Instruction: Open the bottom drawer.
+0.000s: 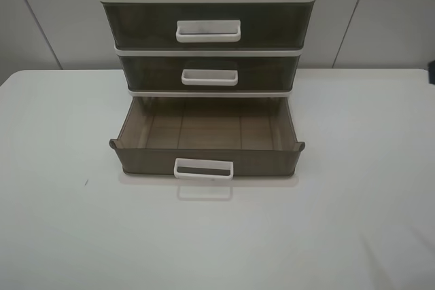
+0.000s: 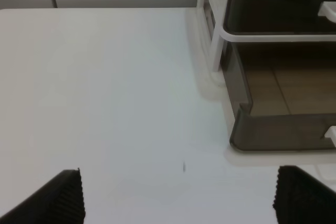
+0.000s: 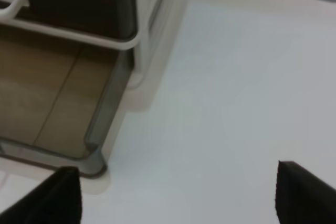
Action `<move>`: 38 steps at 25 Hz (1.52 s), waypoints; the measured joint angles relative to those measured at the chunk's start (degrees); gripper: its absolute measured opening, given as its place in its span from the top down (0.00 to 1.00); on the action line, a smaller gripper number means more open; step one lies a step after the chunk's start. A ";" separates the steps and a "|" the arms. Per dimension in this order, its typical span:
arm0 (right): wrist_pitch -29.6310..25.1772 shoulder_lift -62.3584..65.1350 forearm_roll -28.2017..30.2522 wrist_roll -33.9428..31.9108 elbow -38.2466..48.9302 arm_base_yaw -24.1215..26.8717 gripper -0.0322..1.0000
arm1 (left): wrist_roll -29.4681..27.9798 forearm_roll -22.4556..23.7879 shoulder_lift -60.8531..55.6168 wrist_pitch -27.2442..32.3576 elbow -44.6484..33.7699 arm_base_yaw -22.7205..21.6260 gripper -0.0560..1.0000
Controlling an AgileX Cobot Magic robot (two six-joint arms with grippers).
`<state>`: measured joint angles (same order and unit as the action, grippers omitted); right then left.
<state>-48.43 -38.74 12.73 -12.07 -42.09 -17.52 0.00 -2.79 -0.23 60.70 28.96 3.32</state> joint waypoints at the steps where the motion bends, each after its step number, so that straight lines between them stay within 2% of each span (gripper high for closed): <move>1: -1.26 2.78 1.16 -0.95 0.00 0.00 0.26 | 0.00 0.00 0.00 0.00 0.00 0.00 0.24; 7: -7.19 19.90 3.60 -1.69 0.00 0.00 0.26 | 0.00 0.00 0.00 0.00 0.00 0.00 0.24; 16: -16.05 33.27 1.93 1.63 2.62 0.00 0.26 | 0.00 0.00 0.00 0.00 0.00 0.00 0.24; 21: -16.18 38.27 -0.85 1.71 8.01 0.00 0.26 | 0.00 0.00 0.00 0.00 0.00 0.00 0.24; 24: -13.88 38.99 -1.15 1.78 10.95 0.00 0.26 | 0.00 0.00 0.00 0.00 0.00 0.00 0.24; 30: -12.91 38.99 -1.52 2.30 12.05 0.08 0.26 | 0.00 0.00 0.00 0.00 0.00 0.00 0.24; 33: -12.91 38.99 -1.45 2.30 12.05 2.96 0.26 | 0.00 0.00 0.00 0.00 0.00 0.00 0.24; 38: -12.91 38.99 -1.41 2.39 12.05 12.28 0.26 | 0.00 0.00 0.00 0.00 0.00 0.00 0.24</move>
<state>-61.33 0.25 11.32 -9.68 -30.04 -5.24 0.00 -2.79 -0.23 60.70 28.96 3.32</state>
